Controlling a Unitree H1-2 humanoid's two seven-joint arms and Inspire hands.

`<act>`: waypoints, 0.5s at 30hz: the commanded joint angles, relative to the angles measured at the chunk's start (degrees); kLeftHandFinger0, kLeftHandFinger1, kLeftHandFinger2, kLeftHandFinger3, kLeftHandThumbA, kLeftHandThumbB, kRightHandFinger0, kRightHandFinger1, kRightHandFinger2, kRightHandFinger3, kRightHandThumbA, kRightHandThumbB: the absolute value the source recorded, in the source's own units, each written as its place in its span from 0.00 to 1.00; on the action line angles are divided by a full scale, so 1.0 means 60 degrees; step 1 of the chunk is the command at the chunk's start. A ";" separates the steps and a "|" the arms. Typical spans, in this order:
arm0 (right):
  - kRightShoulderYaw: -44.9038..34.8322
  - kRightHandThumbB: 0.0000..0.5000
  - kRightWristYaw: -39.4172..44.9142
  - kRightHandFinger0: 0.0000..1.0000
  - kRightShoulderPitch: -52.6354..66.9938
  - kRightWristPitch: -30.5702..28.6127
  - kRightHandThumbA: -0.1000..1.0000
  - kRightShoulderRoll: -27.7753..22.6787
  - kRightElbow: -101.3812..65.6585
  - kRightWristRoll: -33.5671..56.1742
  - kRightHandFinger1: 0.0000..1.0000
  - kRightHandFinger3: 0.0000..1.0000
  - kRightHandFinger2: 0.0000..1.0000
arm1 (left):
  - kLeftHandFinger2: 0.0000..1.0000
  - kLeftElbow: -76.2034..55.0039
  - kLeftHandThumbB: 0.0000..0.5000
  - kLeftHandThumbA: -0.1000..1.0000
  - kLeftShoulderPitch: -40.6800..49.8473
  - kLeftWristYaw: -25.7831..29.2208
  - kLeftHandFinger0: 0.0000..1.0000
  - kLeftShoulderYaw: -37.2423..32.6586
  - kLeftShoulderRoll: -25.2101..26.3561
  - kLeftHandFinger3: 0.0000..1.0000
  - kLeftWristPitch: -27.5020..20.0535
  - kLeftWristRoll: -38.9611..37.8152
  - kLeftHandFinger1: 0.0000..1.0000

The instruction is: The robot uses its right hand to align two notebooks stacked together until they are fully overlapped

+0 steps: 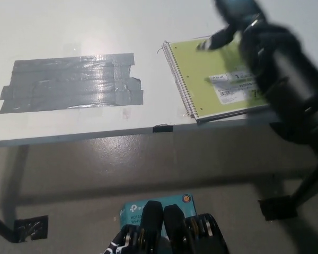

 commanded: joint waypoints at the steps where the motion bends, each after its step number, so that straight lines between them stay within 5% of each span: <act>1: -0.0893 0.90 0.0354 1.00 -0.0701 -0.0274 1.00 -0.1177 -0.1698 0.0501 1.00 1.00 1.00 | 0.72 -0.0042 1.00 1.00 0.0121 -0.0118 0.17 0.0117 0.0025 0.82 -0.0060 -0.0152 0.56; 4: -0.2070 0.82 0.1309 1.00 0.0506 0.0318 1.00 -0.2356 -0.5152 0.1225 1.00 1.00 1.00 | 0.76 -0.0149 1.00 1.00 0.0153 -0.0091 0.23 0.0123 0.0011 0.81 0.0108 -0.0131 0.60; 9: -0.3796 0.79 0.2663 1.00 0.2358 0.0567 1.00 -0.3312 -0.8679 0.1384 1.00 1.00 1.00 | 0.58 -0.0206 1.00 1.00 0.0317 -0.0217 0.18 0.0035 0.0145 0.80 -0.0245 -0.0095 0.49; 10: -0.5165 0.83 0.2940 1.00 0.3710 0.0567 1.00 -0.3789 -1.0403 0.1601 1.00 1.00 1.00 | 0.52 -0.0163 1.00 1.00 0.0283 -0.0246 0.17 -0.0026 0.0178 0.82 -0.0320 -0.0040 0.44; 13: -0.7532 0.67 0.2569 1.00 0.6015 0.0567 1.00 -0.3700 -1.2153 0.2554 1.00 1.00 1.00 | 0.53 -0.0207 1.00 1.00 0.0271 -0.0209 0.20 0.0092 0.0185 0.82 -0.0165 -0.0112 0.46; 15: -0.8791 0.68 0.2191 1.00 0.7755 0.0567 1.00 -0.3430 -1.2853 0.2975 1.00 1.00 1.00 | 0.53 -0.0174 1.00 1.00 0.0305 -0.0181 0.22 0.0099 0.0229 0.83 -0.0206 -0.0058 0.47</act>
